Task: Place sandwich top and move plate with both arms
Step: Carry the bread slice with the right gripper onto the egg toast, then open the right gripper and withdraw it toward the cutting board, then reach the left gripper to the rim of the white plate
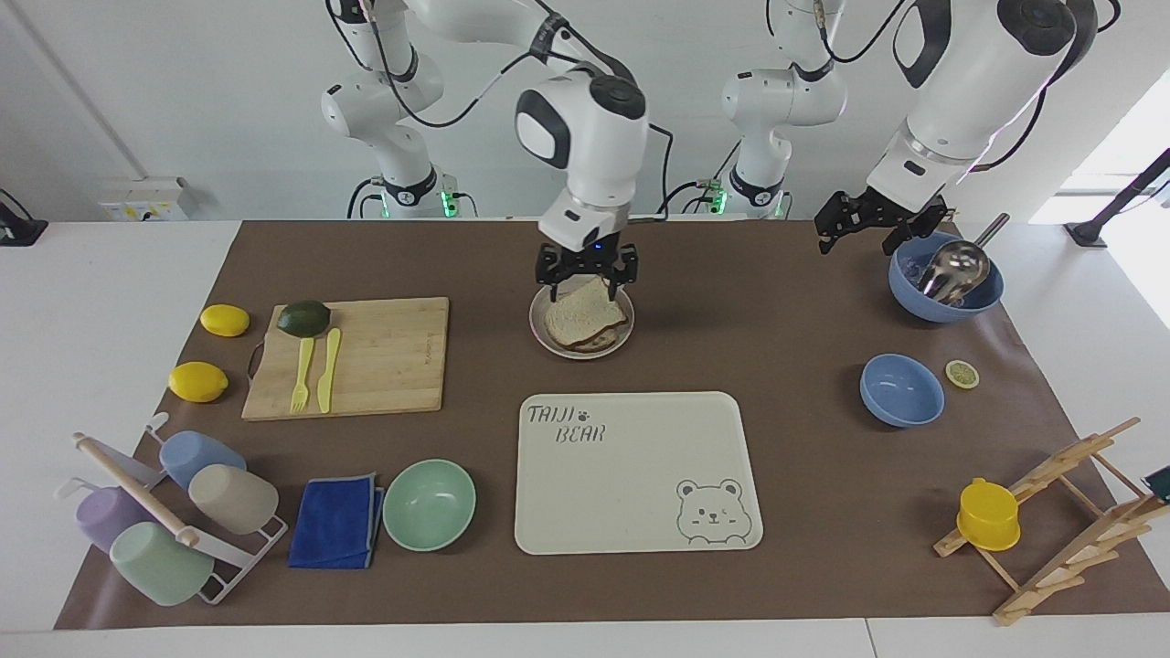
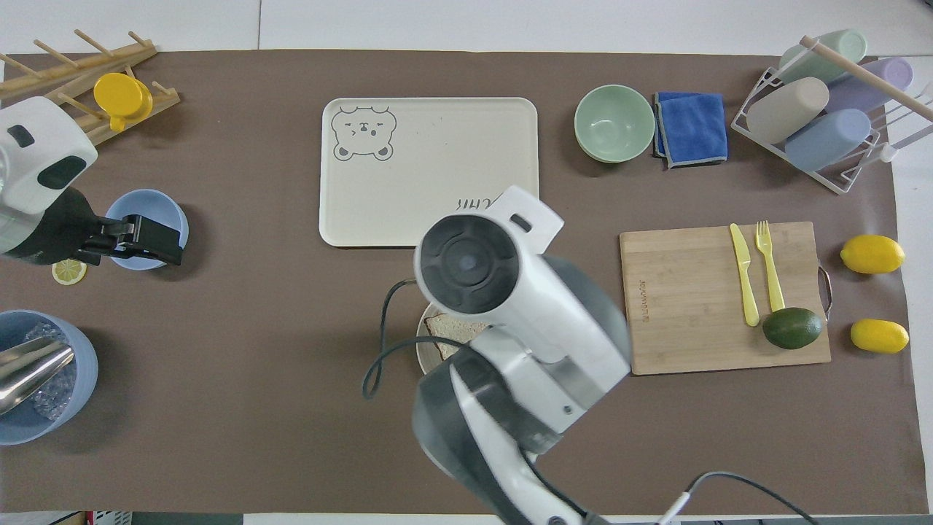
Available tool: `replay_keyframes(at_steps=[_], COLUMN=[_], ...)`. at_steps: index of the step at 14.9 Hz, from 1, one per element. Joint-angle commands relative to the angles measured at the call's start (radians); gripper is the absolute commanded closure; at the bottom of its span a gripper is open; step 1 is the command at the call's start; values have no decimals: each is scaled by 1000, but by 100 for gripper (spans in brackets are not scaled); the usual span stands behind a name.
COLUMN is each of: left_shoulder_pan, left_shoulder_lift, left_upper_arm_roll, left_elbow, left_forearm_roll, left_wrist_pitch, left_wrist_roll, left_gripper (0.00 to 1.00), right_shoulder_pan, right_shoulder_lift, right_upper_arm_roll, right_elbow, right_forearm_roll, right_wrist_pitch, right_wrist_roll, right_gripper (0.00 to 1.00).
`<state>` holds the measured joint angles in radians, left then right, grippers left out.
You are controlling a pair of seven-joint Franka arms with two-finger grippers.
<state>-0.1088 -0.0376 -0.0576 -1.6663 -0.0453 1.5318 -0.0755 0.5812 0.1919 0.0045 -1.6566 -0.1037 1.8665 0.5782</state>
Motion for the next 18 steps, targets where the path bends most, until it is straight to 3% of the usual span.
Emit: replay_keyframes(at_steps=[1, 6, 12, 15, 18], left_shoulder_pan=[8, -2, -3, -52, -155], left_shoulder_lift=[-11, -11, -27, -93, -100], left_upper_arm_roll=[-4, -4, -5, -16, -16], left_elbow=[-1, -1, -24, -182, -324], left_forearm_roll=[12, 12, -4, -7, -33], left_wrist_pitch=[-16, -25, -15, 91, 242], left_wrist_roll=[7, 5, 0, -93, -206], left_gripper=[0, 0, 0, 0, 0], right_shoulder_pan=[-202, -466, -569, -570, -560], right_shoulder_lift=[-101, -207, -213, -212, -215], right_upper_arm_roll=[12, 9, 11, -10, -44], right_elbow=[-8, 11, -12, -2, 9], right_forearm_roll=[105, 121, 122, 105, 107], right_wrist_pitch=[-74, -315, -305, -349, -360], right_wrist_roll=[-144, -405, -422, -503, -543], right_gripper=[0, 0, 0, 0, 0])
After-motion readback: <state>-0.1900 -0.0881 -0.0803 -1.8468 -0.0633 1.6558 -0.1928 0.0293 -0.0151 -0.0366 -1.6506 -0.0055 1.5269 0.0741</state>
